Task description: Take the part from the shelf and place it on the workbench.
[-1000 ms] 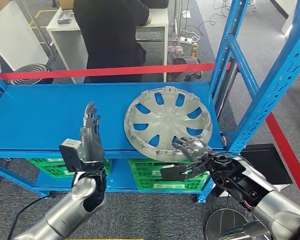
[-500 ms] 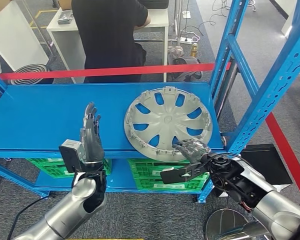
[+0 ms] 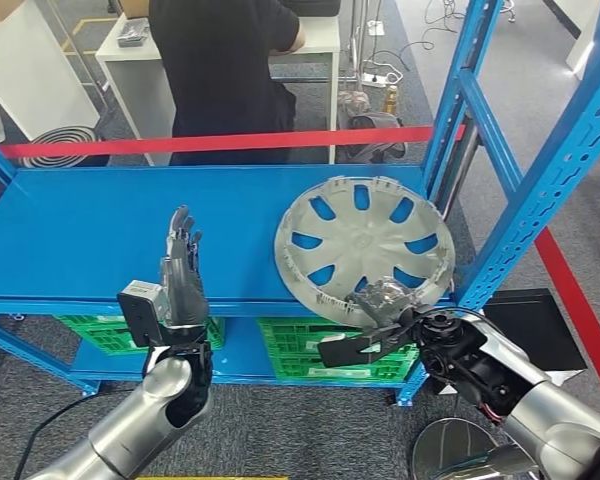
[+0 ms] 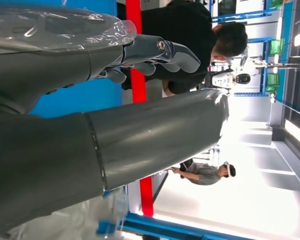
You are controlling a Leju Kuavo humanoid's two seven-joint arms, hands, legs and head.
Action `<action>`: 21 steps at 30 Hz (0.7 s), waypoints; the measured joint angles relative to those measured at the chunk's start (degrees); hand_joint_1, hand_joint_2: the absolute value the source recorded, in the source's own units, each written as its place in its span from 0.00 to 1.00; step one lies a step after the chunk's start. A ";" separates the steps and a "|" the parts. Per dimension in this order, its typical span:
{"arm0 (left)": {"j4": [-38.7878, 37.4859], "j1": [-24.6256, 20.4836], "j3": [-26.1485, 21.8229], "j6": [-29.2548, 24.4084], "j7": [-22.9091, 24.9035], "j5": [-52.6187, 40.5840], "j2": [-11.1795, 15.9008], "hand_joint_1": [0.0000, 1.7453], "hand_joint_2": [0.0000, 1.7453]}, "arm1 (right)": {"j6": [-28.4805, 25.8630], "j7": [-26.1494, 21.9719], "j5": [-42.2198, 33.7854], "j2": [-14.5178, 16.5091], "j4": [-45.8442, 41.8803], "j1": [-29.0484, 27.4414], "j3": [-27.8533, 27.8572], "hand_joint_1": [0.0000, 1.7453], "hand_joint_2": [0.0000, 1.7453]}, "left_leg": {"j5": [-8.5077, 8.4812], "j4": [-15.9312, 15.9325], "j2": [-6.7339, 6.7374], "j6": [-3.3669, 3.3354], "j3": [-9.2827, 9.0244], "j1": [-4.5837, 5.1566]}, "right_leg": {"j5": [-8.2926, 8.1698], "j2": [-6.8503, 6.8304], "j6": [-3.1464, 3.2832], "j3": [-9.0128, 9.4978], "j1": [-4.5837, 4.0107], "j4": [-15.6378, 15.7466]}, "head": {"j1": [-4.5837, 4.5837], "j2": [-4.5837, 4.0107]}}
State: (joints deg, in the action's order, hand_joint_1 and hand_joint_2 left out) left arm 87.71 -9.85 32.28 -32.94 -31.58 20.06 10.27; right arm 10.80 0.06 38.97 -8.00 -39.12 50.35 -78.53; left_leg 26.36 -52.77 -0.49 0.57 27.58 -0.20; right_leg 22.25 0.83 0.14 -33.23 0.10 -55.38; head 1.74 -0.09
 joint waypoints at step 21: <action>0.00 0.40 0.00 0.27 -0.37 -0.19 0.00 0.00 0.00 | -1.96 0.31 -2.73 0.04 -0.72 -1.81 3.23 1.00 1.00 | -0.03 -0.12 -0.36 -0.06 0.38 0.00 | 0.02 -0.43 -0.02 -0.17 0.00 0.01 | -0.01 0.00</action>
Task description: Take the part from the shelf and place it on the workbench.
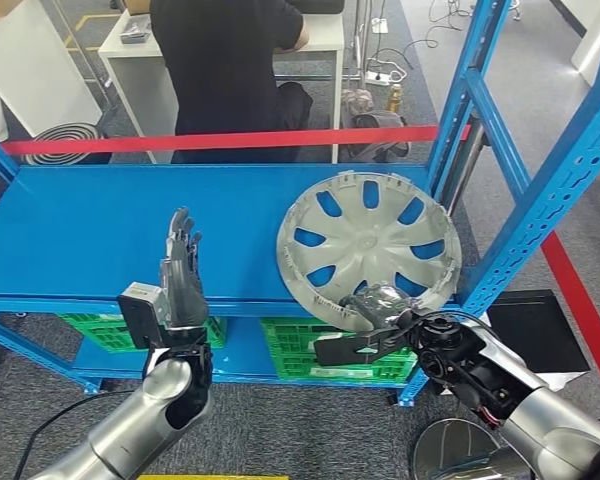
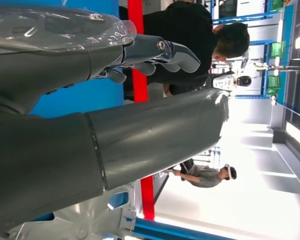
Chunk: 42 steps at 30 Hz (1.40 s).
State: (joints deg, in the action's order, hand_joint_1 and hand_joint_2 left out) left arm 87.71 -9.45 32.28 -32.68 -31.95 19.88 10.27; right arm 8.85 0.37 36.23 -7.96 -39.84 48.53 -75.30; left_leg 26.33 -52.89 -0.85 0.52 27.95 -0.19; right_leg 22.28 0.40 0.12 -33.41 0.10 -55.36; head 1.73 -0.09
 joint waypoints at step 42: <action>0.46 0.89 0.00 -0.07 0.51 -1.11 0.26 0.00 0.00 | -8.49 2.72 -3.19 -4.51 -27.32 -6.34 14.54 1.00 1.00 | 0.01 -0.18 0.29 -0.01 0.54 -0.02 | -0.06 0.27 -0.04 -0.59 -0.06 0.01 | -0.01 0.00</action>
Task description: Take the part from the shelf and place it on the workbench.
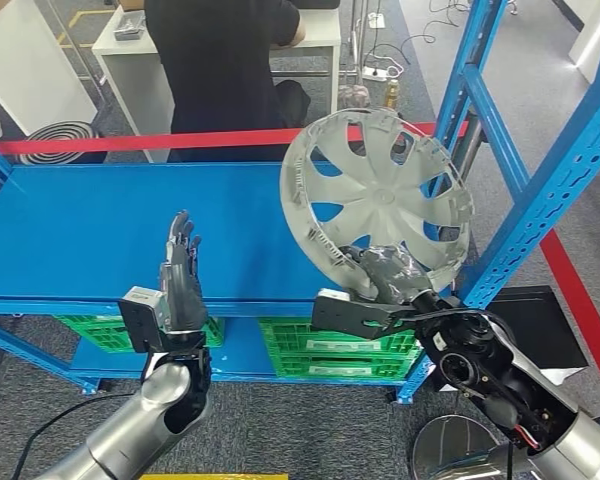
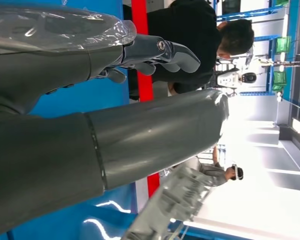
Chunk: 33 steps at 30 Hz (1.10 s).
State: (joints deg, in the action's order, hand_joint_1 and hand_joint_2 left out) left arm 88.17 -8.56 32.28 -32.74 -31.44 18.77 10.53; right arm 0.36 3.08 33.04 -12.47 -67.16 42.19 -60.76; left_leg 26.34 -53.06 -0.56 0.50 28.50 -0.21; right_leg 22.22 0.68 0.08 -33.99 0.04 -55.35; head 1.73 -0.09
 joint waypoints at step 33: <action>-0.56 -0.84 0.00 2.03 -1.54 0.46 -1.32 0.00 0.00 | -1.52 -0.23 5.94 -0.14 -13.50 0.26 3.16 1.00 1.00 | 0.00 0.00 0.04 0.00 0.10 -0.01 | -0.05 0.07 -0.04 -0.09 0.00 0.00 | 0.00 0.00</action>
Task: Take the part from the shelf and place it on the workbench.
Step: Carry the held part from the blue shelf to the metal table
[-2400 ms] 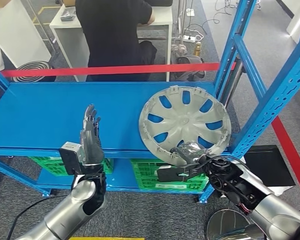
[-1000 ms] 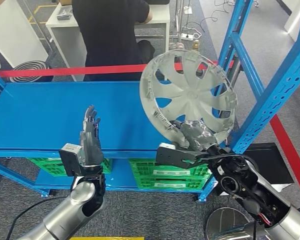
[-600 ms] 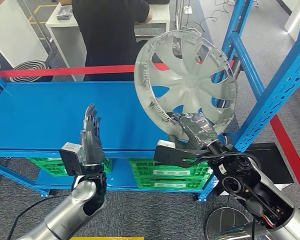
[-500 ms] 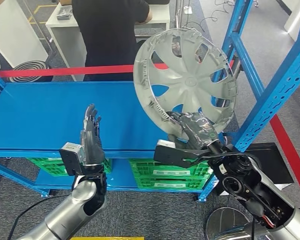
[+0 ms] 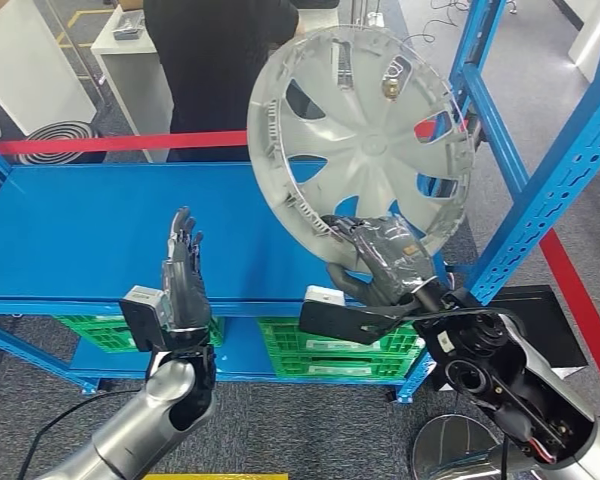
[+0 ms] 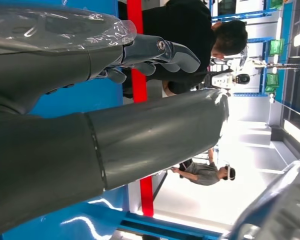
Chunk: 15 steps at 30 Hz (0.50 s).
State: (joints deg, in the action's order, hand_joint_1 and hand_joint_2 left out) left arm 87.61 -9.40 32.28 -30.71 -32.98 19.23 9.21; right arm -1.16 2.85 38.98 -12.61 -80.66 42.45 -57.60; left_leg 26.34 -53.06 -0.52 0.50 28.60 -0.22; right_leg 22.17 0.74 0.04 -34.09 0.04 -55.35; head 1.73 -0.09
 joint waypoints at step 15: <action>-0.37 0.01 0.00 -0.43 0.00 -0.63 -0.25 0.00 1.00 | -0.01 0.82 3.76 0.00 -6.93 1.23 -0.17 1.00 1.00 | 0.00 0.00 0.00 0.00 0.01 0.00 | 0.00 0.00 0.00 -0.01 0.00 0.00 | 0.00 0.00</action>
State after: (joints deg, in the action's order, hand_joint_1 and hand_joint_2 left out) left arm 87.24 -9.39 32.28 -31.14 -32.98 18.61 8.96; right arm -1.17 3.67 42.74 -12.61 -87.59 43.69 -57.77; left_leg 26.34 -53.06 -0.52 0.50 28.60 -0.22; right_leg 22.17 0.74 0.04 -34.10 0.04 -55.35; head 1.73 -0.09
